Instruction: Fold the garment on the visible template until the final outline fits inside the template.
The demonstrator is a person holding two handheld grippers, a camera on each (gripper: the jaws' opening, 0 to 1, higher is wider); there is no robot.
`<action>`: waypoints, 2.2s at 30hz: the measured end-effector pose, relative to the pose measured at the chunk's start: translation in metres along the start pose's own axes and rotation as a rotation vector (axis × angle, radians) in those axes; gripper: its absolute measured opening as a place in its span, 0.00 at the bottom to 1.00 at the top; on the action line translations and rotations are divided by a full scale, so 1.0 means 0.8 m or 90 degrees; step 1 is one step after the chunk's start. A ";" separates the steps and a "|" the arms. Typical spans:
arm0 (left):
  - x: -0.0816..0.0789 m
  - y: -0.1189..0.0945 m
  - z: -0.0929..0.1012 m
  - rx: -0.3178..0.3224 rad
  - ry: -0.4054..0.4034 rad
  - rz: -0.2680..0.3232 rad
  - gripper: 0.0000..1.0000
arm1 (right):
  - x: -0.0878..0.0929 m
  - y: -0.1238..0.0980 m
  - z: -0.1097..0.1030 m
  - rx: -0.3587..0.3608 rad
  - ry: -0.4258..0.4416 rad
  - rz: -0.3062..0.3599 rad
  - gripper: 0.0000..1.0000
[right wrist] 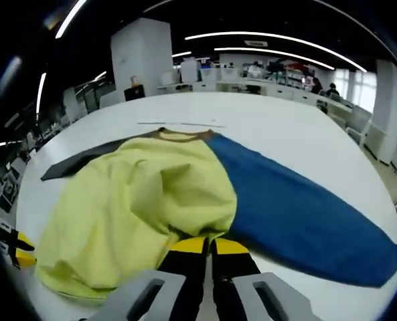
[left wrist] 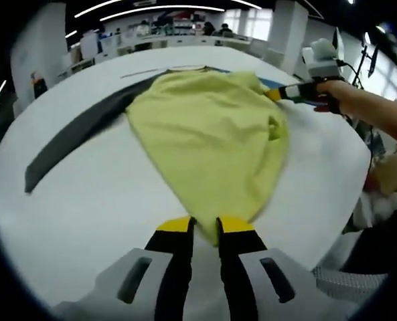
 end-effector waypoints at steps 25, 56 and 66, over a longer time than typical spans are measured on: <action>-0.027 -0.035 -0.038 0.052 -0.148 0.066 0.00 | -0.006 -0.077 -0.014 -0.013 0.045 0.023 0.00; -0.010 -0.070 -0.084 0.079 -0.148 0.085 0.00 | 0.061 -0.192 -0.064 0.002 0.053 0.019 0.00; 0.010 -0.067 -0.088 0.076 -0.124 0.052 0.00 | 0.099 -0.211 -0.084 0.010 0.084 -0.002 0.00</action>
Point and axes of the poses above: the point that each gripper's makers call its tool centre point, and the gripper's own axes: y roughly forward along the fingers, z roughly to its right, x roughly out of its underside, the point moved 3 cm from there along -y, roughly backward along the fingers, and after that the axes turned 4 degrees about y, right-handed, at the moved point
